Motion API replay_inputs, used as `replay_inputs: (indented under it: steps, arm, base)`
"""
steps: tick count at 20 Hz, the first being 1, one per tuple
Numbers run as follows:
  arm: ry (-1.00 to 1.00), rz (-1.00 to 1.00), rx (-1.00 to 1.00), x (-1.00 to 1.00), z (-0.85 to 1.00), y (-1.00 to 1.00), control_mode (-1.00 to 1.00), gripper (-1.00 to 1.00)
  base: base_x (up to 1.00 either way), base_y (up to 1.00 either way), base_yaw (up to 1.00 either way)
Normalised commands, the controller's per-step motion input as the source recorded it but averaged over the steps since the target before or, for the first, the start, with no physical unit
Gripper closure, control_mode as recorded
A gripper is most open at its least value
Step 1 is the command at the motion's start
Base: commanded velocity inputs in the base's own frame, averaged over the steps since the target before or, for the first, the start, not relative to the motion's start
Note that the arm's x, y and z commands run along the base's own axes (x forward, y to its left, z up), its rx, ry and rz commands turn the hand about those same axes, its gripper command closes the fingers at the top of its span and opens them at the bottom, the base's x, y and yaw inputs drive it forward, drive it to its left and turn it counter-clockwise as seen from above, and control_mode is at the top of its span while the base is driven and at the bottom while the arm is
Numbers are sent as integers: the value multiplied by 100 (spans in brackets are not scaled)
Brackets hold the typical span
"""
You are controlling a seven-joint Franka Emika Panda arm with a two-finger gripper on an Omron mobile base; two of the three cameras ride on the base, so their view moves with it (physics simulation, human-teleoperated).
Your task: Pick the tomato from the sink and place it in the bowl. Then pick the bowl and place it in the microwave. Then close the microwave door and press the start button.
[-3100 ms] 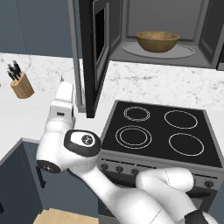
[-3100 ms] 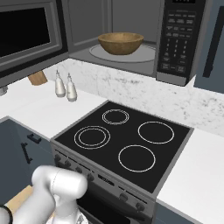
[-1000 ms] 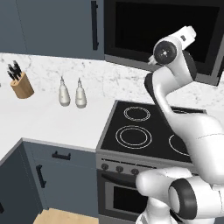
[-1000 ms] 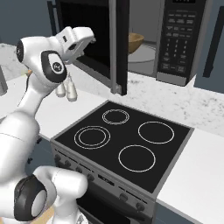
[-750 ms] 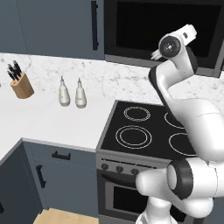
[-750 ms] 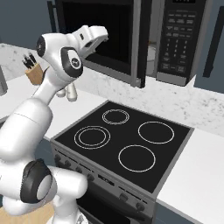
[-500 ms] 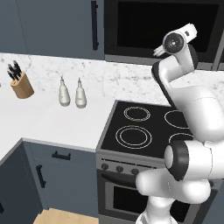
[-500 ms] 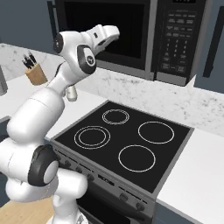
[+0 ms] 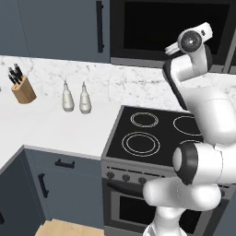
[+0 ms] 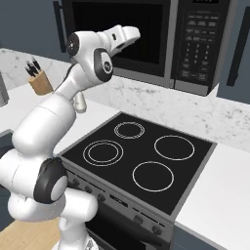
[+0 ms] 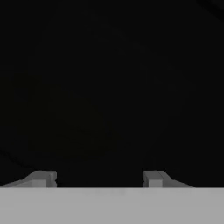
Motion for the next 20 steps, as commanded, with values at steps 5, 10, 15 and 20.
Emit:
replay_inputs:
  steps: [5,10,15,20]
  arm:
    - [4,6,15,97,-60,-13,-100,-100]
    - [-3,9,17,45,-42,-3,-100,-100]
    - [-15,-4,18,-84,0,7,-100,-100]
    - [-6,-9,19,-100,0,1,-100,100]
  base:
    - [0,0,0]
    - [0,0,0]
    - [0,0,0]
    - [0,0,0]
